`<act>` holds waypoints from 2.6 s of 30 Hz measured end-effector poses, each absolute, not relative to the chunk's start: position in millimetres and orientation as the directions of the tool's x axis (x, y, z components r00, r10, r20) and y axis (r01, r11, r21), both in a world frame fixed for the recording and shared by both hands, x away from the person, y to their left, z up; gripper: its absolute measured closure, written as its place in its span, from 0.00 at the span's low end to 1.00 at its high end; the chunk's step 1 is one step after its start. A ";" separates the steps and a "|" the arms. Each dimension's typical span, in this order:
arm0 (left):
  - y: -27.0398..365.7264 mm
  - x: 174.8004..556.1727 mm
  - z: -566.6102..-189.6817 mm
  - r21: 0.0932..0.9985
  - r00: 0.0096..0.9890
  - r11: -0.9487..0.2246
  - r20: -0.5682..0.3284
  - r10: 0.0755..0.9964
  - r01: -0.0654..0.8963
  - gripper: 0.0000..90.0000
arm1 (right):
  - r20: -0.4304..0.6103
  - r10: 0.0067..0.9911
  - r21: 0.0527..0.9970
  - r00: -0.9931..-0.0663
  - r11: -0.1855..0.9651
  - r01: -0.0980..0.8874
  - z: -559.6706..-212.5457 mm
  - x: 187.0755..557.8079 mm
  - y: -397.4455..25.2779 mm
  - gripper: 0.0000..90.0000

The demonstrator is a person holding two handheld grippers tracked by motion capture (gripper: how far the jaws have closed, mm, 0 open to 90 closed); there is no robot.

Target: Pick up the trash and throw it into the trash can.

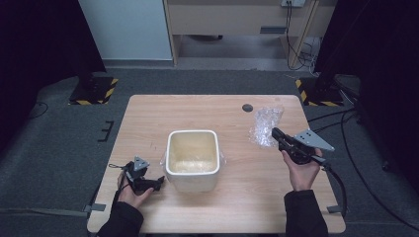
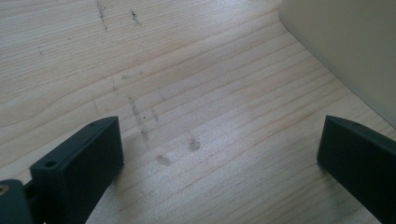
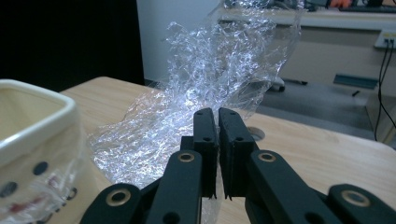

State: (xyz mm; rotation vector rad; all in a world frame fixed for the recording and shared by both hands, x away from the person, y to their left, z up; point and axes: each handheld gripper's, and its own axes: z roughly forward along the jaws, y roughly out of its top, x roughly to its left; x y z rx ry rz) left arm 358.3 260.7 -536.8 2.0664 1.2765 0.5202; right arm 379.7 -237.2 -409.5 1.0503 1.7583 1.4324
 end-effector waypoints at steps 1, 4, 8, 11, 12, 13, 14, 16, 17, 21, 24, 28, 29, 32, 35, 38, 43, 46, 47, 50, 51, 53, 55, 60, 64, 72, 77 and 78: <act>260.7 358.3 -536.8 0.701 0.448 -0.318 -0.002 0.894 0.638 0.00 | 0.010 0.871 0.980 -0.492 0.090 0.179 -406.5 377.9 -235.5 0.96; 260.7 358.3 -536.8 0.701 0.448 -0.318 -0.002 0.894 0.638 0.00 | -0.006 0.850 0.987 -0.526 0.091 0.135 -394.6 370.4 -227.1 0.96; 260.7 358.3 -536.8 0.701 0.448 -0.318 -0.002 0.894 0.638 0.00 | -0.018 0.836 0.990 -0.549 0.091 0.106 -386.8 364.9 -221.3 0.96; 260.7 358.3 -536.8 0.701 0.448 -0.318 -0.002 0.894 0.638 0.00 | -0.021 0.817 0.994 -0.576 0.081 0.079 -378.7 358.7 -214.9 0.96; 260.7 358.3 -536.8 0.701 0.448 -0.318 -0.002 0.894 0.638 0.00 | -0.025 0.810 0.994 -0.585 0.081 0.069 -376.1 356.5 -212.8 0.96; 260.7 358.3 -536.8 0.701 0.448 -0.318 -0.002 0.894 0.638 0.00 | -0.033 0.800 0.996 -0.599 0.080 0.051 -371.3 352.4 -208.4 0.96; 260.7 358.3 -536.8 0.701 0.448 -0.318 -0.002 0.894 0.638 0.00 | -0.033 0.800 0.996 -0.599 0.080 0.051 -371.3 352.4 -208.4 0.96; 260.7 358.3 -536.8 0.702 0.448 -0.318 -0.002 0.894 0.638 0.00 | -0.039 0.776 0.997 -0.630 0.072 0.028 -365.0 346.6 -202.0 0.95; 260.7 358.3 -536.8 0.702 0.448 -0.318 -0.002 0.894 0.638 0.00 | -0.039 0.776 0.997 -0.630 0.072 0.028 -365.0 346.6 -202.0 0.95; 260.7 358.3 -536.8 0.701 0.448 -0.318 -0.002 0.894 0.638 0.00 | -0.055 0.748 0.997 -0.661 0.072 -0.002 -357.0 338.4 -192.8 0.96; 260.7 358.3 -536.8 0.701 0.448 -0.318 -0.002 0.894 0.638 0.00 | -0.064 0.726 0.997 -0.685 0.073 -0.015 -352.9 333.3 -185.7 0.96; 260.7 358.3 -536.8 0.701 0.448 -0.318 -0.002 0.894 0.638 0.00 | -0.071 0.706 0.997 -0.705 0.074 -0.027 -350.1 329.3 -178.8 0.96; 260.7 358.3 -536.8 0.701 0.448 -0.318 -0.002 0.894 0.638 0.00 | -0.060 0.697 0.998 -0.715 0.062 -0.023 -349.6 328.6 -177.5 0.96; 260.7 358.3 -536.8 0.701 0.448 -0.318 -0.002 0.894 0.638 0.00 | -0.063 0.687 0.998 -0.724 0.062 -0.027 -348.3 327.1 -173.3 0.96; 260.7 358.3 -536.8 0.701 0.448 -0.319 -0.001 0.894 0.638 0.00 | -0.058 0.681 0.998 -0.730 0.059 -0.025 -348.1 326.6 -170.7 0.96; 260.7 358.3 -536.8 0.701 0.448 -0.319 -0.002 0.894 0.638 0.00 | -0.065 0.672 0.997 -0.738 0.068 -0.026 -348.0 326.9 -165.5 0.96; 260.6 358.2 -536.8 0.702 0.448 -0.319 0.000 0.894 0.637 0.00 | -0.055 0.647 0.997 -0.761 0.074 -0.010 -350.4 333.8 -148.7 0.96; 260.7 358.2 -536.8 0.702 0.448 -0.319 -0.001 0.894 0.637 0.00 | -0.051 0.639 0.998 -0.768 0.067 -0.010 -350.6 336.1 -142.9 0.96; 260.7 358.2 -536.8 0.702 0.448 -0.319 -0.001 0.894 0.637 0.00 | -0.050 0.635 0.998 -0.771 0.065 -0.011 -350.7 337.0 -140.0 0.96; 260.7 358.2 -536.8 0.702 0.448 -0.319 -0.001 0.894 0.637 0.00 | -0.034 0.625 0.998 -0.780 0.056 0.002 -353.6 340.9 -131.3 0.96; 260.7 358.2 -536.8 0.702 0.448 -0.319 -0.001 0.894 0.637 0.00 | -0.034 0.625 0.998 -0.780 0.056 0.002 -353.6 340.9 -131.3 0.96; 260.7 358.2 -536.8 0.702 0.448 -0.319 -0.001 0.894 0.637 0.00 | -0.031 0.617 0.998 -0.786 0.055 0.004 -354.3 341.6 -127.8 0.96; 260.6 358.2 -536.8 0.702 0.448 -0.318 -0.001 0.894 0.637 0.00 | -0.029 0.608 0.999 -0.794 0.054 0.005 -354.2 342.0 -123.4 0.96; 260.6 358.2 -536.8 0.702 0.448 -0.318 -0.001 0.894 0.637 0.00 | 0.006 0.577 0.999 -0.816 0.032 0.030 -356.2 344.9 -114.2 0.96; 260.6 358.3 -536.8 0.702 0.448 -0.318 -0.001 0.894 0.637 0.00 | 0.009 0.578 0.998 -0.816 0.045 0.043 -360.9 347.4 -110.9 0.96; 260.7 358.3 -536.8 0.702 0.449 -0.319 -0.001 0.894 0.637 0.00 | 0.014 0.573 0.992 -0.819 0.096 0.085 -380.7 358.5 -95.5 0.95; 260.7 358.3 -536.8 0.702 0.449 -0.319 -0.001 0.894 0.637 0.00 | 0.016 0.576 0.982 -0.817 0.144 0.120 -395.7 366.3 -85.6 0.94; 260.7 358.3 -536.8 0.701 0.449 -0.319 -0.001 0.894 0.637 0.00 | 0.013 0.577 0.978 -0.817 0.163 0.130 -401.4 369.2 -82.5 0.92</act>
